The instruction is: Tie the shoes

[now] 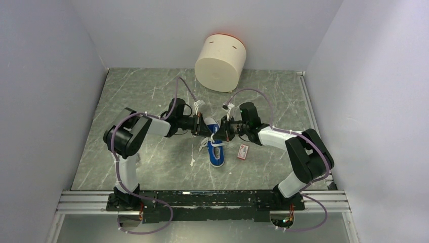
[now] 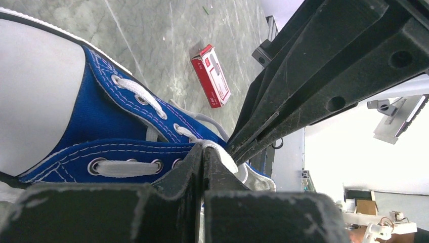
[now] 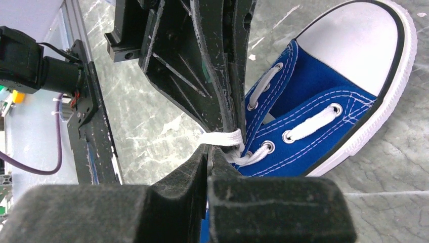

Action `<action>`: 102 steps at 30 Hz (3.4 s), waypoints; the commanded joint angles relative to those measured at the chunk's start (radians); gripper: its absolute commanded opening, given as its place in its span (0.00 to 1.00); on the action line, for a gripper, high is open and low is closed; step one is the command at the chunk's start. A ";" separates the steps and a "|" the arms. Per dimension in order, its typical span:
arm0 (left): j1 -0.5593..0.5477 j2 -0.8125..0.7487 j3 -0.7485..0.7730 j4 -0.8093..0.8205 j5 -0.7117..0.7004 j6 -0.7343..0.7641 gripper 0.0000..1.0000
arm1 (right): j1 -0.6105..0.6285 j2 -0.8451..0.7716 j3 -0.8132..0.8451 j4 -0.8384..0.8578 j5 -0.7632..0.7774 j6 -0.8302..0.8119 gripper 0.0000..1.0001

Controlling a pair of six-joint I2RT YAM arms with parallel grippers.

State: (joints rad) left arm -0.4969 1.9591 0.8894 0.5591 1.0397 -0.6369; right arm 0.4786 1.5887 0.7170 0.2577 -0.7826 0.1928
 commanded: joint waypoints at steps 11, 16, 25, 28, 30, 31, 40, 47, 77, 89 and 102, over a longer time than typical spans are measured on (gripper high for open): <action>0.003 0.017 0.008 0.097 0.013 -0.037 0.05 | 0.038 0.030 0.039 -0.056 0.111 -0.020 0.15; 0.002 0.013 0.005 0.101 0.017 -0.040 0.05 | 0.051 0.038 0.044 -0.057 0.148 -0.004 0.23; -0.007 0.011 -0.025 0.151 0.018 -0.076 0.05 | 0.081 0.047 0.032 0.038 0.230 0.106 0.33; -0.013 0.015 -0.026 0.159 0.019 -0.081 0.05 | 0.091 0.054 0.032 0.065 0.264 0.132 0.29; -0.017 0.019 -0.023 0.163 0.022 -0.084 0.05 | 0.093 0.056 0.031 0.065 0.287 0.139 0.20; -0.017 0.018 -0.021 0.162 0.023 -0.084 0.05 | 0.093 0.053 0.033 0.057 0.286 0.131 0.15; -0.010 -0.034 0.016 -0.034 0.007 0.051 0.27 | 0.085 -0.063 -0.001 -0.045 0.324 0.051 0.00; 0.013 -0.050 0.036 -0.158 0.046 0.191 0.66 | 0.070 -0.057 -0.008 -0.007 0.277 0.058 0.00; 0.022 0.086 -0.100 0.443 0.168 -0.155 0.54 | 0.044 -0.011 0.006 -0.017 0.260 0.065 0.00; 0.004 0.135 -0.115 0.582 0.115 -0.240 0.66 | 0.023 0.002 0.021 -0.007 0.174 0.038 0.00; -0.003 0.119 -0.055 0.365 0.030 -0.122 0.42 | 0.022 -0.003 0.001 0.008 0.102 0.022 0.00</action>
State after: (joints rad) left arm -0.4866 2.0850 0.8204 0.9428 1.1149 -0.7853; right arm 0.5018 1.5848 0.7170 0.2276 -0.6247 0.2291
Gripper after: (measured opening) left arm 0.376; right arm 0.013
